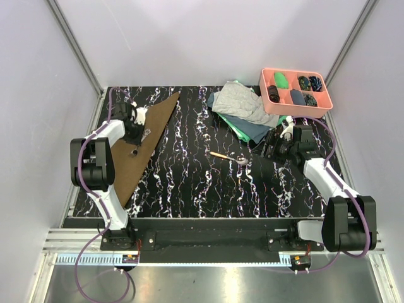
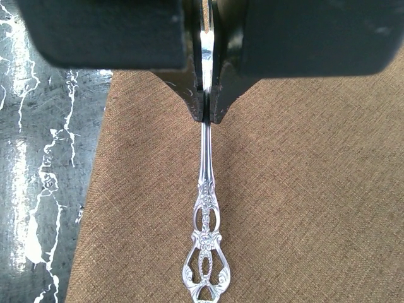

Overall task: Fold the napkin, place the utensils inside, and roll it up
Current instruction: Place the utensil onto the napkin, then grab a utensil with the left arm

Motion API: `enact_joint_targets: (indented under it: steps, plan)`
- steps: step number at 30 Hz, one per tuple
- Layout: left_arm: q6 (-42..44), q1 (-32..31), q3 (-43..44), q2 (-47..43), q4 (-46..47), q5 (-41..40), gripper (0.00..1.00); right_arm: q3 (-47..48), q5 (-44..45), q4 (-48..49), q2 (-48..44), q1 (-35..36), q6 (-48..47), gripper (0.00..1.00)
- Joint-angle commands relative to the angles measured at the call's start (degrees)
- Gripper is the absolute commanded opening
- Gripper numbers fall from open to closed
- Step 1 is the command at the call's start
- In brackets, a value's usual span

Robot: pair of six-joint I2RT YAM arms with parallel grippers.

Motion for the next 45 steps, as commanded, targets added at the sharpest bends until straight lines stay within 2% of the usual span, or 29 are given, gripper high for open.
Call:
enact_joint_targets:
  steps: [1, 5, 8, 11, 15, 16, 19, 22, 25, 26, 29, 32, 38, 45]
  plan:
    - [0.16, 0.27, 0.79, -1.05, 1.20, -1.13, 0.00, -0.49, -1.25, 1.71, -1.76, 0.07, -0.60, 0.85]
    - [-0.19, 0.27, 1.32, -0.70, 1.11, -3.41, 0.00, -0.67, -1.51, 1.62, -2.19, 0.07, -0.51, 0.85]
    - [-0.72, 0.27, 2.02, -0.70, 0.85, -4.47, 0.08, -0.84, -1.42, 1.71, -2.28, 0.15, -0.60, 0.86]
    - [-0.81, 0.27, 2.46, -0.96, 0.50, -5.61, 0.30, -0.93, -1.51, 1.71, -2.37, 0.07, -0.60, 0.86]
    - [-1.24, 0.27, 2.99, -1.75, 0.50, -6.40, 0.53, -0.93, -1.42, 1.62, -2.55, 0.07, -0.69, 0.86]
    - [-1.33, 0.09, 3.16, -2.01, 0.32, -6.66, 0.62, -0.93, -1.42, 1.62, -2.64, 0.07, -0.69, 0.86]
    - [-1.60, -0.43, 3.78, -3.85, 0.15, -7.46, 0.71, -1.02, -1.25, 1.71, -2.90, 0.07, -0.69, 0.85]
    - [-1.78, -4.37, 3.87, -7.37, 0.76, -8.34, 0.75, -1.02, -1.16, 1.71, -3.16, 0.07, -0.69, 0.86]
    - [-0.90, -12.98, 2.55, -10.97, 3.04, -10.97, 0.77, -0.84, -0.98, 1.79, -3.16, 0.07, -0.25, 0.86]
    - [-0.29, -18.31, 1.68, -11.41, 3.74, -10.89, 0.78, -0.76, -0.98, 1.79, -3.16, 0.07, -0.16, 0.86]
    - [-0.02, -27.99, -0.78, -11.60, 8.92, -10.45, 0.78, -0.58, -1.07, 2.06, -3.60, 0.07, 0.19, 0.86]
    - [0.77, -35.03, -2.20, -9.76, 15.34, -8.87, 0.78, -0.58, -0.98, 1.88, -5.09, -0.02, 0.02, 0.86]
    - [7.70, -42.09, 3.42, -1.24, 15.97, -2.72, 0.78, -1.37, -0.19, 1.88, -8.43, -0.37, -0.51, 0.87]
    - [12.02, -43.41, 10.45, 7.03, 10.69, 1.07, 0.78, -2.34, 0.16, 1.71, -9.23, -0.64, -0.86, 0.88]
